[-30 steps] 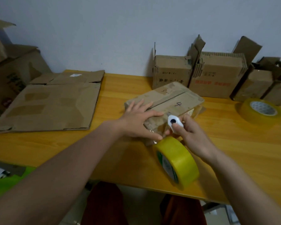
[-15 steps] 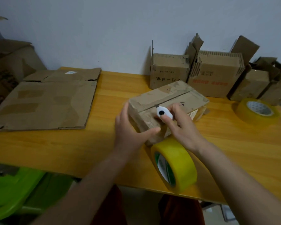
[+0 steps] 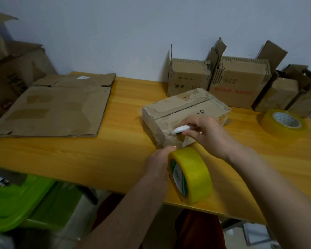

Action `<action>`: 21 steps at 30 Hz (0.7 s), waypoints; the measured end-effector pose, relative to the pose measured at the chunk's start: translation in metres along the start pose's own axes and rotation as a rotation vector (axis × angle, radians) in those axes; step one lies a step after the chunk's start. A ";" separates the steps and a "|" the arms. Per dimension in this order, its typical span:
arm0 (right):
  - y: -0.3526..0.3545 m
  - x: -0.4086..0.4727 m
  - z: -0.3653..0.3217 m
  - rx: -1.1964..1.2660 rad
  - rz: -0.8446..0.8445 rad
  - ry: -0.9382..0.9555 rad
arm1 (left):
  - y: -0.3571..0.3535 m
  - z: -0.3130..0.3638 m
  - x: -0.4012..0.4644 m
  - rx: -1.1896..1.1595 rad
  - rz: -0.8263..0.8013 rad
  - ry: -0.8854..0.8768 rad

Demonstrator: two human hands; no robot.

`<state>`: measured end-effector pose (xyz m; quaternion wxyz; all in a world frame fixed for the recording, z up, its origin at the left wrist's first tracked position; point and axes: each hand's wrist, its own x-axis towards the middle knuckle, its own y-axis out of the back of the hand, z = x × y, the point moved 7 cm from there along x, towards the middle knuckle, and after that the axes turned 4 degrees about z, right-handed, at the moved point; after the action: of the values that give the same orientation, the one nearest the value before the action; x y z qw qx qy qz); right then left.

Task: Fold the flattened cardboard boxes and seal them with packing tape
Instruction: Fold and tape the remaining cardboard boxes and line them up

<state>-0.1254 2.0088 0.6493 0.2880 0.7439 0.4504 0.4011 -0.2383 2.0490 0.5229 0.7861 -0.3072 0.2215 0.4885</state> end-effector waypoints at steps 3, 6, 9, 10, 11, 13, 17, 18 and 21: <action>0.001 -0.004 -0.010 -0.133 -0.070 0.125 | -0.003 0.000 -0.003 -0.046 -0.018 0.006; -0.002 -0.003 -0.015 -0.203 -0.094 0.201 | -0.004 0.000 -0.005 -0.075 -0.027 0.010; -0.014 -0.003 -0.020 -0.264 -0.146 0.256 | 0.000 0.001 -0.003 -0.049 -0.017 -0.007; -0.017 -0.003 -0.020 -0.305 -0.158 0.262 | 0.001 0.002 -0.002 -0.043 -0.016 -0.010; -0.019 -0.004 -0.017 -0.346 -0.165 0.255 | 0.001 0.002 -0.002 -0.040 -0.023 -0.014; -0.010 -0.004 -0.002 -0.352 -0.133 0.178 | 0.002 0.003 -0.002 -0.044 -0.043 -0.031; 0.015 -0.024 0.061 -0.018 -0.061 -0.251 | 0.005 0.004 -0.001 -0.046 -0.073 -0.045; 0.008 -0.033 0.077 0.002 -0.114 -0.349 | 0.005 0.004 -0.001 -0.050 -0.074 -0.045; -0.023 -0.061 0.114 0.043 -0.224 -0.561 | 0.003 0.006 0.000 -0.047 -0.087 -0.062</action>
<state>-0.0548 1.9558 0.5523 0.4279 0.7773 0.4406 0.1362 -0.2411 2.0539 0.5264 0.8055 -0.3198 0.1718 0.4683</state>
